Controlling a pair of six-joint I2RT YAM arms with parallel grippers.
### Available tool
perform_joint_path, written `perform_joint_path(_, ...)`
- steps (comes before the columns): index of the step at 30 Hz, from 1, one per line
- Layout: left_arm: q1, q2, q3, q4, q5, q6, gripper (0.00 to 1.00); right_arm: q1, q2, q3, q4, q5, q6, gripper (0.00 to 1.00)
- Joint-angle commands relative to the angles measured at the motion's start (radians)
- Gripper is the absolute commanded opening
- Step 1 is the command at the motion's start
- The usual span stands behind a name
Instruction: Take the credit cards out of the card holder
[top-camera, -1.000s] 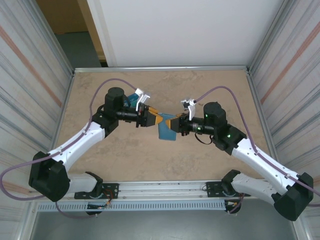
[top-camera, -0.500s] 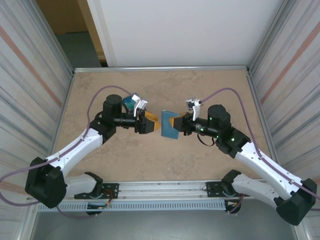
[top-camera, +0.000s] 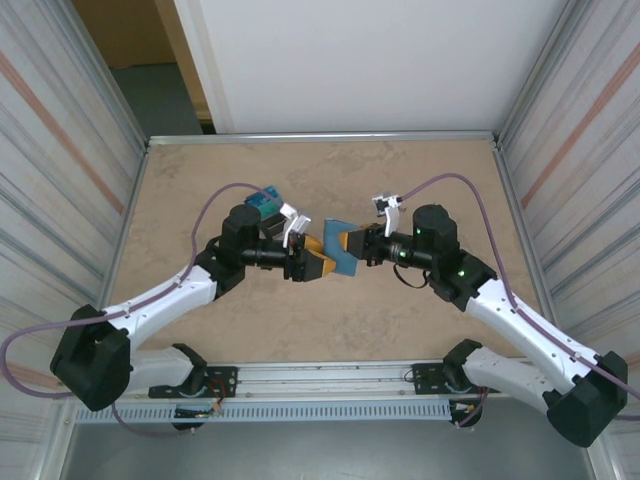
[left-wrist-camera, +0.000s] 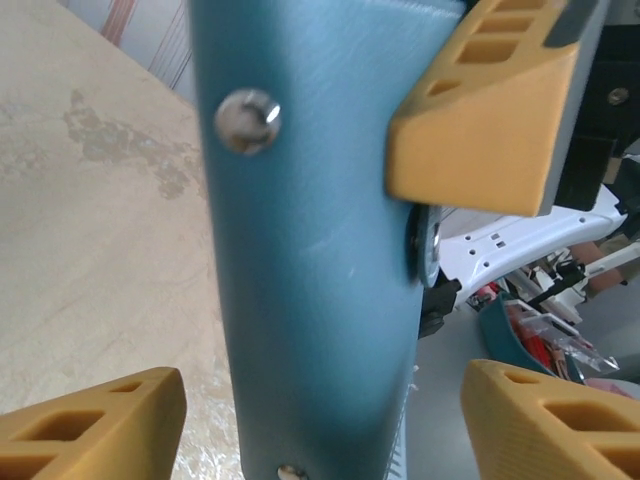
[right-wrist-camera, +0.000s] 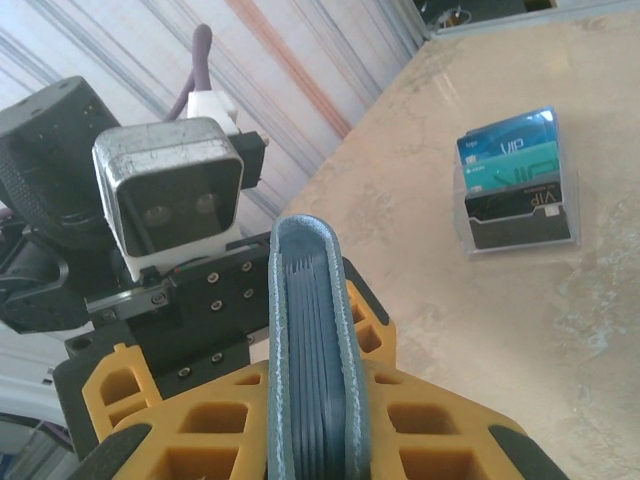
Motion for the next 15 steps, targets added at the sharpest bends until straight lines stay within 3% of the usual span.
perform_joint_path(1,0.001,0.003,-0.008,0.062,0.008,-0.009,0.71,-0.008,0.01,0.022,0.074,-0.047,0.029,0.0)
perform_joint_path(15,0.004,0.035,-0.03,0.117,0.076,-0.043,0.55,-0.023,0.071,0.031,0.138,-0.126,0.034,0.0)
